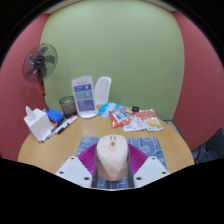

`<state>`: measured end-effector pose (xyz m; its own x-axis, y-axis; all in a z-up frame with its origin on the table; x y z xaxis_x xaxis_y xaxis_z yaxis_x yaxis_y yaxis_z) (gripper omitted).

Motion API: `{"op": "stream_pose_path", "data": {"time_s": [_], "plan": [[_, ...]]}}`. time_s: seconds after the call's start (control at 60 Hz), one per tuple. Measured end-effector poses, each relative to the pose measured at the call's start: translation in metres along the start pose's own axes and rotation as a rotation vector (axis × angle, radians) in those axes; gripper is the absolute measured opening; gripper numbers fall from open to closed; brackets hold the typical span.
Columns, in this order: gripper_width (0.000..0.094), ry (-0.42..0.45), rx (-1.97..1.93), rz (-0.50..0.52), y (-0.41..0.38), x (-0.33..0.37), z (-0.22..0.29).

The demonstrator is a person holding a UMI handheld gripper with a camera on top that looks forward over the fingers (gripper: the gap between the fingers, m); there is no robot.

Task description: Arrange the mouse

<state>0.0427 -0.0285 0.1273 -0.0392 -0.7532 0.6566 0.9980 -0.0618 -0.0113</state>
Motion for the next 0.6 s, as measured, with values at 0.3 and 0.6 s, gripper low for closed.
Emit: {"op": "stream_pose_path", "data": {"time_s": [0.3,0.6], "plan": [[0.0694,-0.132,0.0,0.028,0.026,-0.036,-0.057],[0.0845,-0.049,0.029,-0.036,0.021,0.074,-0.035]]}}
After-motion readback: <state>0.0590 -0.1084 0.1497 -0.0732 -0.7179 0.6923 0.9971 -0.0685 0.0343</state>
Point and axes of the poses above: the point between the fingertips, and its own axes, seen from behind it with the camera up: y to the right, z up, x backward, against the way the camera looks, the point moved 9 cm from there along x, backward, against the way the camera looks, and after that the axes turned 8 degrees about -y, right-handed, at the moved point
